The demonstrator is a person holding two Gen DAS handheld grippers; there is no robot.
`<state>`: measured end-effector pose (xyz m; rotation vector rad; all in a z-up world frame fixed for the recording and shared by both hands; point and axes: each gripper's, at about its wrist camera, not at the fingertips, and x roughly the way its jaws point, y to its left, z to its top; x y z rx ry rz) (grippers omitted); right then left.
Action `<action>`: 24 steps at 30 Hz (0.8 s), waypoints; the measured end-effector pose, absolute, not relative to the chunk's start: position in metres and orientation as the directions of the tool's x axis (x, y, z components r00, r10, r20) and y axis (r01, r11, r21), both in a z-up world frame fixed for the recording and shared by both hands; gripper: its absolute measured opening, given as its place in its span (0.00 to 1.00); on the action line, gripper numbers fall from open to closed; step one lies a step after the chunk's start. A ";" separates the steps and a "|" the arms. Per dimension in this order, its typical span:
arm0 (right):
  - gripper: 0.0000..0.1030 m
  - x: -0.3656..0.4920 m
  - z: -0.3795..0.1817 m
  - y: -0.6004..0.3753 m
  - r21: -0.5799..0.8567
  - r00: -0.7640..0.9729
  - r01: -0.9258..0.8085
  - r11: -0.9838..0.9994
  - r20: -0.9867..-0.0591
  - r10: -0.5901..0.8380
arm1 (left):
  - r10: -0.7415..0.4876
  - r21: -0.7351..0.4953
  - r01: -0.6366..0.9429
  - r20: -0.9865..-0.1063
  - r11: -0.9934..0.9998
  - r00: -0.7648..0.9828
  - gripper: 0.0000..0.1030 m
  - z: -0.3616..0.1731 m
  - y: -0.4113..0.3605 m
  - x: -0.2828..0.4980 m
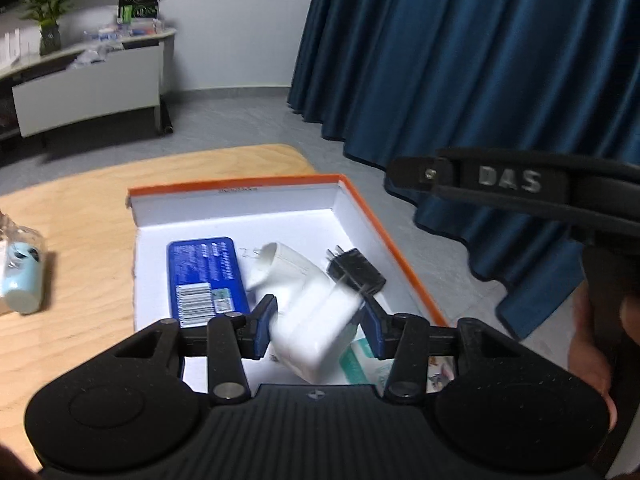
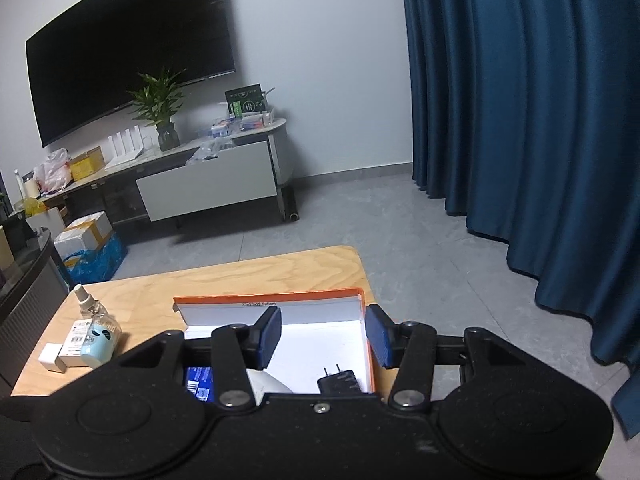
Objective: Organize rigid objects
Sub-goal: 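Release the white charger into the box with the left gripper while the right gripper releases the black charger, then withdraw both grippers from the box toward the remaining table items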
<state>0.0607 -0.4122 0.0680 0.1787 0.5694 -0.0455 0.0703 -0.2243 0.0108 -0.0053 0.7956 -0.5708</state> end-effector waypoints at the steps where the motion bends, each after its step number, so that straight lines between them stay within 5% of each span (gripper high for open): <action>1: 0.56 0.059 0.069 -0.411 0.154 0.842 0.091 0.984 -0.539 0.007 | -0.487 -0.221 0.476 -0.669 0.851 0.561 0.58 0.011 -0.222 0.070; 6: 0.57 0.050 0.071 -0.403 0.152 0.843 0.081 0.985 -0.537 0.013 | -0.467 -0.226 0.437 -0.657 0.871 0.592 0.63 0.020 -0.206 0.065; 10: 0.66 0.045 0.073 -0.392 0.152 0.848 0.068 0.986 -0.530 0.023 | -0.420 -0.204 0.387 -0.652 0.899 0.631 0.82 0.029 -0.192 0.061; 16: 0.75 0.042 0.073 -0.372 0.145 0.844 0.035 0.989 -0.534 0.048 | -0.327 -0.162 0.298 -0.666 0.941 0.671 0.96 0.038 -0.167 0.061; 24: 0.79 0.045 0.069 -0.342 0.141 0.830 -0.013 0.990 -0.551 0.089 | -0.220 -0.125 0.186 -0.682 0.975 0.697 1.00 0.039 -0.129 0.067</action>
